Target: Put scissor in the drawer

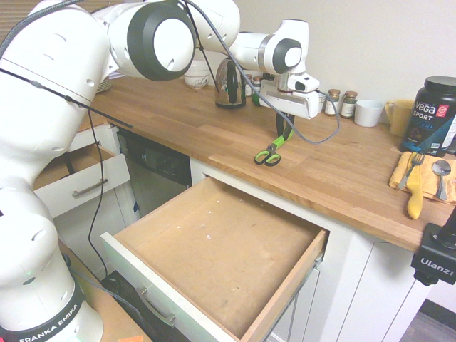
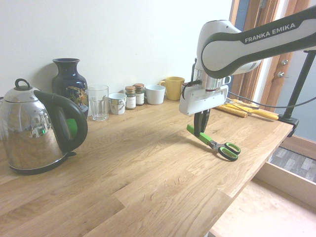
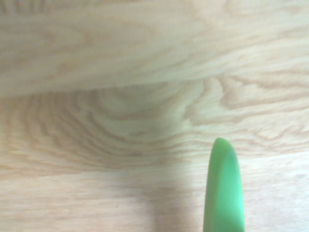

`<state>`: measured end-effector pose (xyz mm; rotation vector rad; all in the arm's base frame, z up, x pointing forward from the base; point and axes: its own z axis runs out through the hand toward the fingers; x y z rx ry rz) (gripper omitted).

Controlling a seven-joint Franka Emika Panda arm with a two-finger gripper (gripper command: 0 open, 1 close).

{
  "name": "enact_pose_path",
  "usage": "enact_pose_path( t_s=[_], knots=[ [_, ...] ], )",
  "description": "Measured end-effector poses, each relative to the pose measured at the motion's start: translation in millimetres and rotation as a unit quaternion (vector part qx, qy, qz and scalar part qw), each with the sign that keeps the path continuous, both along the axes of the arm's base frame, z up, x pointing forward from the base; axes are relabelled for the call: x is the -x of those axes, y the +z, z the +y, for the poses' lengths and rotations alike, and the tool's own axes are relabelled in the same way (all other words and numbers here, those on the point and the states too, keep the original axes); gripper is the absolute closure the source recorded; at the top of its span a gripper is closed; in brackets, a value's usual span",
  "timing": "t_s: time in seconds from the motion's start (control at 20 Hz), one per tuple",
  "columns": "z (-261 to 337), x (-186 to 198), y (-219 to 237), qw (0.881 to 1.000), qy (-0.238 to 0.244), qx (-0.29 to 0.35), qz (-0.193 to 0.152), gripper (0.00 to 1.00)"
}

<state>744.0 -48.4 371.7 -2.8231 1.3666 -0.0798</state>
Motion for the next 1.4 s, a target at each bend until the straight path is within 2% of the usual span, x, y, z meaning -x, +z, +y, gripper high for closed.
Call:
enact_pose_path(
  t_s=[0.65, 0.95, 1.0, 1.4],
  knots=[
    [-4.8, 4.4, 45.3, 1.0, -0.005, 0.004, -0.03, 1.0],
    [-4.4, 8.1, 40.1, 1.0, -0.005, 0.003, -0.024, 1.0],
    [-3.9, 10.0, 38.2, 1.0, -0.006, 0.003, -0.022, 0.0],
    [-7.2, 43.4, 31.1, 1.0, -0.017, 0.0, -0.015, 0.0]
  ],
)
